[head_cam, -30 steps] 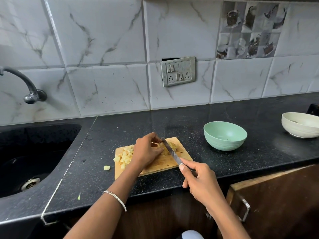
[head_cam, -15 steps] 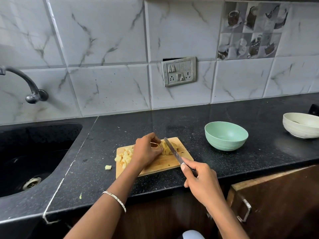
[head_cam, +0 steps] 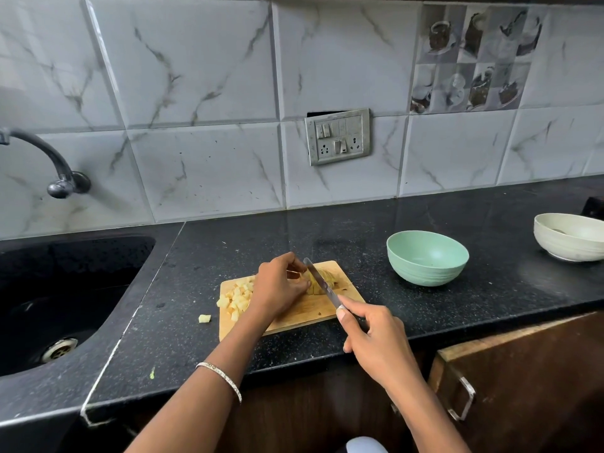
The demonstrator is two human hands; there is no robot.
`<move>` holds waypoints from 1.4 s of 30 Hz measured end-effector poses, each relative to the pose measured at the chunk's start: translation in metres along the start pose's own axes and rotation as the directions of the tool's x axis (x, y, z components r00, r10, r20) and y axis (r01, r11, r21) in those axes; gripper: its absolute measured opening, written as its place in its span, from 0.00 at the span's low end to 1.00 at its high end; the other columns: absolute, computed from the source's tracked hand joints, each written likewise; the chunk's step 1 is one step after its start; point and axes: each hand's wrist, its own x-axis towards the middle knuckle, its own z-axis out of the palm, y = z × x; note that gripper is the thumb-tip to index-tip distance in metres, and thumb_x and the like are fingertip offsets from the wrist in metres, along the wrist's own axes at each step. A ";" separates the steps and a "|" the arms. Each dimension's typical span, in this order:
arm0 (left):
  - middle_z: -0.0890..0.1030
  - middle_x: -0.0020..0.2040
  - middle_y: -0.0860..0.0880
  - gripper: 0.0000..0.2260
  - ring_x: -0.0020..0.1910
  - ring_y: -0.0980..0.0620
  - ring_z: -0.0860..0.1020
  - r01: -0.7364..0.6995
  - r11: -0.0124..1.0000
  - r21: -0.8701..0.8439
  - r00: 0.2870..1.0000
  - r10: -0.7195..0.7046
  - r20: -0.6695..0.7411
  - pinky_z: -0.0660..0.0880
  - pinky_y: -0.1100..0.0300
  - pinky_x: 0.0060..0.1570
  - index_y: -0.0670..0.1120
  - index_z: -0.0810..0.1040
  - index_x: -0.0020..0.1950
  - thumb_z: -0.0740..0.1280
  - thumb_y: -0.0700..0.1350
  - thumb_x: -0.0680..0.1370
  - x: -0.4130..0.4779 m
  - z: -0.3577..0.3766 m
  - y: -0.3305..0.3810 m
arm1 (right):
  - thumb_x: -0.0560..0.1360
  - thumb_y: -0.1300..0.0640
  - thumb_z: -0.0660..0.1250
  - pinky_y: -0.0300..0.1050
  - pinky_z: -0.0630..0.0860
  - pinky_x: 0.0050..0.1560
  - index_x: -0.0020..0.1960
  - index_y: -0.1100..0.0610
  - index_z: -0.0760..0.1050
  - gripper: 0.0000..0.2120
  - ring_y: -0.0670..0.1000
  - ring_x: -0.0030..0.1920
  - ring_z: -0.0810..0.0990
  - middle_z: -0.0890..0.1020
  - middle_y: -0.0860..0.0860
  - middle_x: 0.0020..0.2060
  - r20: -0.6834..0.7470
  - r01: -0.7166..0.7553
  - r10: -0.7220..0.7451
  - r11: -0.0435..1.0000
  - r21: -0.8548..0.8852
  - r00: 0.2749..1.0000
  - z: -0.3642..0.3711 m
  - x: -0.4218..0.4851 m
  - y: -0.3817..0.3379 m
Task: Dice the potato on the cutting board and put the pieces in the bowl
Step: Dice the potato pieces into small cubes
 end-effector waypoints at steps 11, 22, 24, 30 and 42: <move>0.83 0.43 0.56 0.09 0.44 0.61 0.81 0.007 1.000 -0.007 1.000 -0.007 -0.011 0.82 0.58 0.47 0.49 0.80 0.45 0.78 0.43 0.70 -0.003 -0.003 0.002 | 0.82 0.45 0.61 0.44 0.76 0.55 0.70 0.42 0.76 0.17 0.50 0.55 0.83 0.86 0.50 0.52 -0.019 -0.020 0.018 0.993 -0.118 1.000 0.001 0.004 0.007; 0.83 0.43 0.54 0.15 0.42 0.59 0.82 0.015 1.000 0.001 1.000 -0.015 -0.016 0.81 0.63 0.46 0.49 0.79 0.50 0.80 0.44 0.67 -0.009 -0.015 -0.005 | 0.82 0.44 0.62 0.47 0.78 0.55 0.68 0.40 0.77 0.15 0.50 0.51 0.84 0.87 0.45 0.49 -0.029 0.010 -0.013 0.995 -0.103 0.999 0.011 0.001 0.011; 0.83 0.44 0.54 0.16 0.43 0.59 0.81 0.014 0.999 0.039 1.000 -0.014 0.016 0.80 0.63 0.47 0.49 0.80 0.52 0.80 0.45 0.67 -0.010 -0.019 -0.004 | 0.82 0.44 0.62 0.46 0.78 0.55 0.68 0.40 0.77 0.16 0.50 0.51 0.84 0.87 0.47 0.49 -0.014 0.004 -0.005 0.994 -0.112 1.000 0.011 0.000 0.013; 0.83 0.53 0.52 0.17 0.51 0.55 0.80 0.042 0.980 0.195 0.990 -0.067 0.125 0.79 0.54 0.54 0.50 0.81 0.56 0.79 0.46 0.69 -0.009 -0.028 -0.006 | 0.82 0.44 0.61 0.45 0.77 0.57 0.68 0.39 0.76 0.16 0.49 0.53 0.83 0.86 0.47 0.50 0.050 -0.005 0.012 0.990 -0.143 0.999 0.014 -0.001 0.015; 0.84 0.54 0.49 0.26 0.50 0.52 0.80 0.067 0.937 0.343 0.978 -0.130 0.164 0.75 0.62 0.46 0.46 0.80 0.63 0.79 0.53 0.68 0.002 -0.026 0.000 | 0.83 0.42 0.57 0.49 0.74 0.58 0.72 0.39 0.72 0.19 0.53 0.56 0.80 0.85 0.49 0.50 0.043 -0.038 0.050 0.972 -0.231 0.998 0.025 0.003 0.012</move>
